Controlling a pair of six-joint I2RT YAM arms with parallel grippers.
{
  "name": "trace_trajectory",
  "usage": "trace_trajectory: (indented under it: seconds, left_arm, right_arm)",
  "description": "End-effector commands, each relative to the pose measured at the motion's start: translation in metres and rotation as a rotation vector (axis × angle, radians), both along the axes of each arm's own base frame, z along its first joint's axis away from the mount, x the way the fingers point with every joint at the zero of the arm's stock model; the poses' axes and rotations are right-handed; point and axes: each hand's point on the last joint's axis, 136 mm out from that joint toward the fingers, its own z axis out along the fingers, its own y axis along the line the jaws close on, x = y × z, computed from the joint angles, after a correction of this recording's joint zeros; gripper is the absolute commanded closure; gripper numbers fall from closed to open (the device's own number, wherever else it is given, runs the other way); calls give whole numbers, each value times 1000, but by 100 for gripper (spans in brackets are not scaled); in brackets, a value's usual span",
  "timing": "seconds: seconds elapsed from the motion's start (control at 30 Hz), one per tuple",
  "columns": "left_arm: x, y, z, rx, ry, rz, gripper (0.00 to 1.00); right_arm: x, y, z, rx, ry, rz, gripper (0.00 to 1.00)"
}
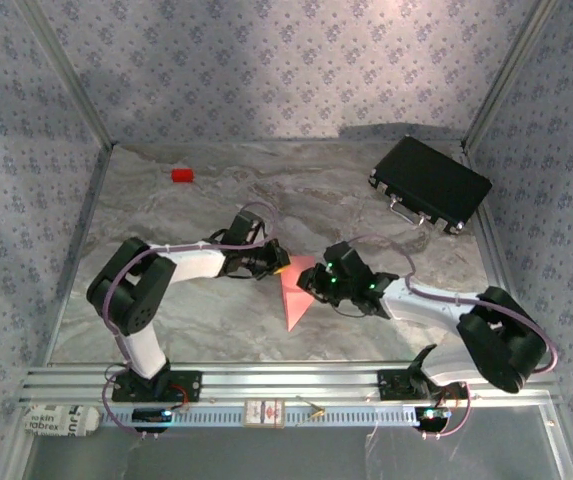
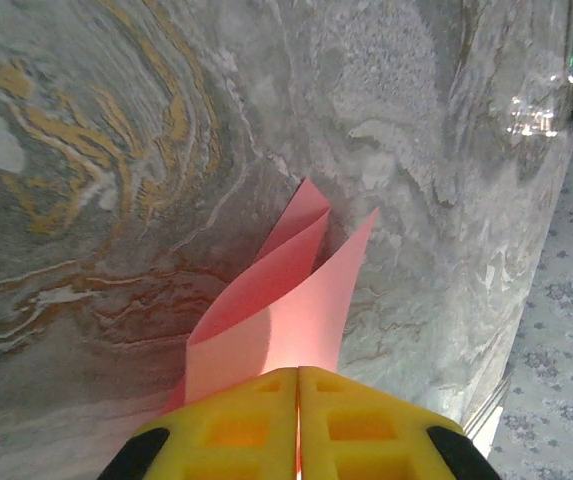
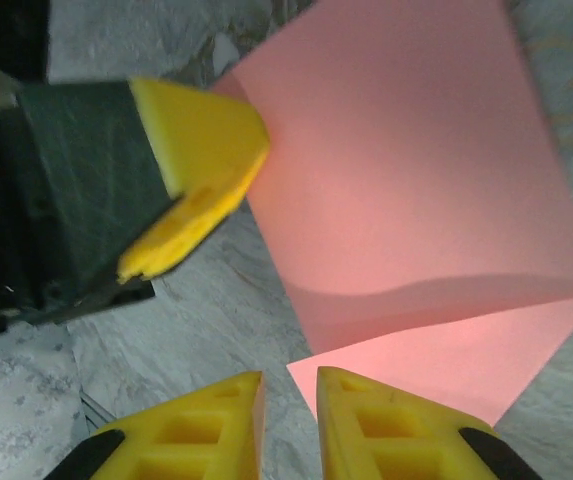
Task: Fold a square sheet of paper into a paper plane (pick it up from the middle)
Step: Rotate the paper at the center of the table, then fold the wing for the fifth time at the center of the table.
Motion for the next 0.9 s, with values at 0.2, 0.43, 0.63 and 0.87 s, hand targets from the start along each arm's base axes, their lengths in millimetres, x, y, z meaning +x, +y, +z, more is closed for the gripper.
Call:
trace_trajectory:
  seconds: [0.2,0.43,0.63,0.87]
  left_arm:
    - [-13,7,-33,111,45,-38,94]
    - [-24,16,-56,95,71,-29,95]
    - [-32,26,-69,94,96,-14,95]
    - [-33,26,-68,85,94,-14,95]
  right_arm:
    - [-5,-35,-32,-94,103,58,72]
    - [-7,-33,-47,-105,157,96,64]
    - [-7,-30,-54,-105,178,98,57]
    - [-4,-20,-51,-49,185,105,61]
